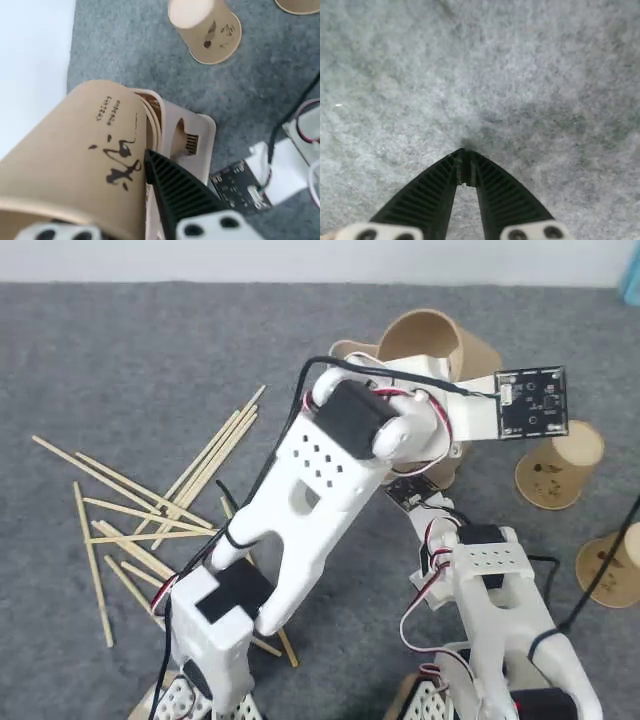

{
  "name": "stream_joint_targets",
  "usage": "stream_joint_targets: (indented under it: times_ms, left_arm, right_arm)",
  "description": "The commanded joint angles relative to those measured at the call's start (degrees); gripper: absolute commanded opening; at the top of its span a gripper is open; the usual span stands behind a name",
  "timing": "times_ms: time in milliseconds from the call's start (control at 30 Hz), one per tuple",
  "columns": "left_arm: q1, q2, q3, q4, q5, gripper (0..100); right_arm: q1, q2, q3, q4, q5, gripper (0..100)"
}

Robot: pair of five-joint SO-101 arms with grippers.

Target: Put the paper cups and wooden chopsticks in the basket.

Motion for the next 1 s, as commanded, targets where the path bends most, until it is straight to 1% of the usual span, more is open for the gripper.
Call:
stream_joint_targets:
  times_ms: [0,100,233,500,633,700,833,967]
  left_arm:
    - [-1.8,0.4,-1.8,-4.3,-0.9,1]
    - [-3.6,1.6,-1.8,-6.4,-0.9,1]
    - [-5.0,3.2,-1.8,-6.1,-1.0,1]
    - [-4.2,3.1,-1.9,-1.1,-1.1,1]
    - [-2.5,3.0,-1.9,2.8,-3.8,2]
    - [-2.0,3.0,-2.8,4.0,-3.4,5]
    - [-2.5,3.1,-6.6,4.3,0.9,14]
    - [-4.6,3.1,-12.7,4.4,1.9,15]
  right_arm:
    - [0.7,-2.9,-0.6,0.3,-0.1,2.0]
    - [0.7,-2.9,-0.6,0.3,-0.1,2.0]
    - [0.7,-2.9,-0.6,0.1,-0.1,2.0]
    - [0.6,-2.9,-0.7,-0.5,0.0,2.0]
    - [0.6,-2.9,-0.7,-0.5,0.0,2.0]
    - [0.6,-2.9,-0.7,-0.5,0.0,2.0]
    - [0.7,-2.9,-0.7,-0.5,0.0,2.0]
    - [0.6,-2.9,-0.7,-0.5,0.0,2.0]
